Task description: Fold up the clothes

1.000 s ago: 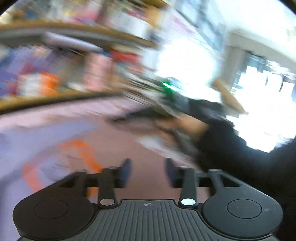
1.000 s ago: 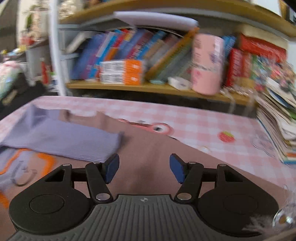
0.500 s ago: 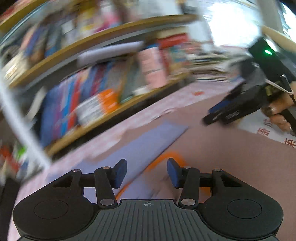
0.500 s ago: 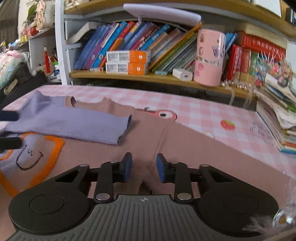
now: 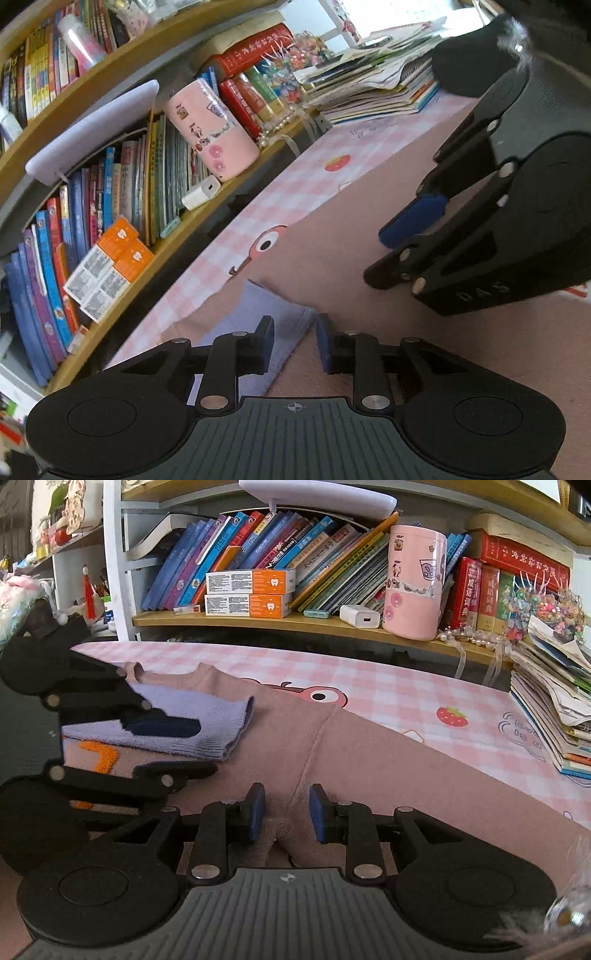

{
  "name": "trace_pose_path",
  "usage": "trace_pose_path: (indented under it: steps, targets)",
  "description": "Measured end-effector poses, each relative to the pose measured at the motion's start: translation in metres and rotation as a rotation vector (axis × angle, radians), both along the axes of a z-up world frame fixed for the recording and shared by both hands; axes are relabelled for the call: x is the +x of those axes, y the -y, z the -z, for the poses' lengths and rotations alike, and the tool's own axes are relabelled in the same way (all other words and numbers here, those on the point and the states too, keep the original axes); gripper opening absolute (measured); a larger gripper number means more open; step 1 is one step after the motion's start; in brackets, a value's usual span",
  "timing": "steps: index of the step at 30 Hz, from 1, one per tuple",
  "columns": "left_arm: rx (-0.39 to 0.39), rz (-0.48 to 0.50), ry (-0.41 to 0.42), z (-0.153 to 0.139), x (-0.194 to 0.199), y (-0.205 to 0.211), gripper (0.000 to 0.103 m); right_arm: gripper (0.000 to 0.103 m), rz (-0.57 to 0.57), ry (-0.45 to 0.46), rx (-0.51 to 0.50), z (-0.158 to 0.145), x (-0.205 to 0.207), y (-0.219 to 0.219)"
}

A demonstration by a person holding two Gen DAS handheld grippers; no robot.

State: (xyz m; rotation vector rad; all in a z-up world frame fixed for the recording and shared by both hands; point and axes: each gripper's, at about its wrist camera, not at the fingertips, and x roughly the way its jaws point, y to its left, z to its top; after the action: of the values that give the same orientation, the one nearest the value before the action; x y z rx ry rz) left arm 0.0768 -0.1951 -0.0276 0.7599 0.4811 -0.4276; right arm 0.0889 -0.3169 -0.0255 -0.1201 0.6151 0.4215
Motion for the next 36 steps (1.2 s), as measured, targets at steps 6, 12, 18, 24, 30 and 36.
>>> trace_pose_path:
  steps: [6, 12, 18, 24, 30, 36]
  targets:
    - [0.038, -0.026, 0.071, 0.006, 0.006, 0.005, 0.005, 0.025, -0.001, 0.005, -0.007, 0.000, 0.000, -0.002]
    - [-0.297, -0.230, 0.153, -0.064, -0.005, -0.096, 0.004, 0.026, -0.003, 0.006, 0.002, 0.002, 0.000, 0.000]
    - [-0.346, -0.612, 0.246, -0.093, -0.031, -0.255, 0.004, 0.027, -0.005, 0.013, -0.005, 0.003, 0.001, -0.001]
    - [-0.300, -0.937, 0.250, -0.068, -0.055, -0.360, 0.004, 0.028, -0.009, 0.026, -0.028, 0.003, 0.001, -0.005]
    - [-0.228, -1.062, 0.255, -0.053, -0.065, -0.390, 0.004, 0.028, -0.010, 0.027, -0.027, 0.003, 0.000, -0.005]
    - [-0.150, -1.142, 0.281, -0.055, -0.079, -0.409, 0.004, 0.028, -0.010, 0.026, -0.026, 0.003, 0.000, -0.005]
